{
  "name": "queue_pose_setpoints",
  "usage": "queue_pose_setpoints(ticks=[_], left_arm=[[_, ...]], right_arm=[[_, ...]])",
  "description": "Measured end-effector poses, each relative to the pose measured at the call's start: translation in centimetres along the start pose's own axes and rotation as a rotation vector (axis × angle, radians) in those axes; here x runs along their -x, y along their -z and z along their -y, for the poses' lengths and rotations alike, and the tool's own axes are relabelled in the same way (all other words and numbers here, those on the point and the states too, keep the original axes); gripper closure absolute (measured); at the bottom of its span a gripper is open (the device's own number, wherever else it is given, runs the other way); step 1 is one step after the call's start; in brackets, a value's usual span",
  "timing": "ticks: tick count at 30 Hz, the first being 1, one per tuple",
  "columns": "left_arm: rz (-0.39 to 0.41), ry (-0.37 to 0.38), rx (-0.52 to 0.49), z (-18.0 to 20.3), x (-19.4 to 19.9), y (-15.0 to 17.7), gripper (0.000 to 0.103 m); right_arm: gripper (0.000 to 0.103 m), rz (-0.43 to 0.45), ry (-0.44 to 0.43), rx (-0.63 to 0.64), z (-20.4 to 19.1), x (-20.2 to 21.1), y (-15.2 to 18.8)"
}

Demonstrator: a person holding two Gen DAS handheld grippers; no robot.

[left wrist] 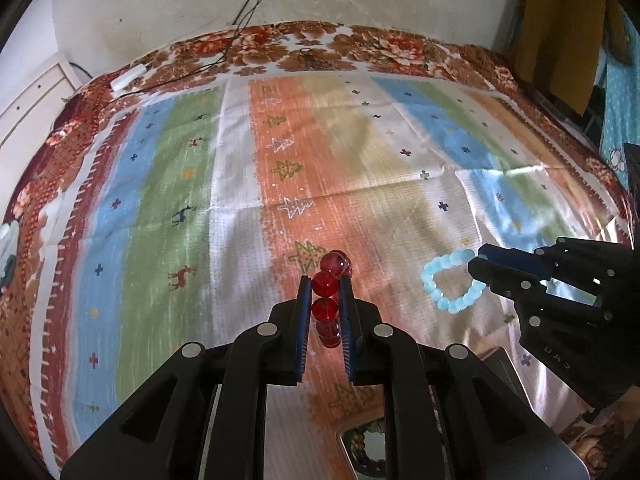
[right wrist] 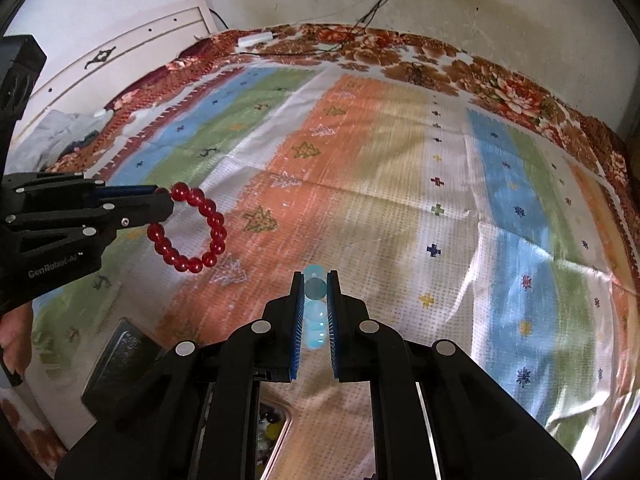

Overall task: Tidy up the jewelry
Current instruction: 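Carry both bracelets over the silver tin and lower them inside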

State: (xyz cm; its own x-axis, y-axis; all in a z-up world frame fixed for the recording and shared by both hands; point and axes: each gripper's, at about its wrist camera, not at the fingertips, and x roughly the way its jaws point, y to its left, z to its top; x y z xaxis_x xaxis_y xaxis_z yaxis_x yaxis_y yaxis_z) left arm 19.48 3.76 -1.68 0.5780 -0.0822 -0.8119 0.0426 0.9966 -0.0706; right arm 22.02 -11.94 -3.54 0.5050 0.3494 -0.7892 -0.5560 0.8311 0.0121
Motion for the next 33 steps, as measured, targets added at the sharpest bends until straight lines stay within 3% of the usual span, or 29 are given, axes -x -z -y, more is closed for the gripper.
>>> queue_pose_setpoints(ticks=[20,33], left_arm=[[0.138,0.02,0.058,0.3,6.2,2.3,0.09],[0.154,0.049,0.047,1.1,8.1,4.7,0.09]], right_arm=[[0.091,0.115,-0.018,0.014,-1.6,4.5,0.0],[0.091,0.175,-0.058,0.016,-2.4,7.8,1.3]])
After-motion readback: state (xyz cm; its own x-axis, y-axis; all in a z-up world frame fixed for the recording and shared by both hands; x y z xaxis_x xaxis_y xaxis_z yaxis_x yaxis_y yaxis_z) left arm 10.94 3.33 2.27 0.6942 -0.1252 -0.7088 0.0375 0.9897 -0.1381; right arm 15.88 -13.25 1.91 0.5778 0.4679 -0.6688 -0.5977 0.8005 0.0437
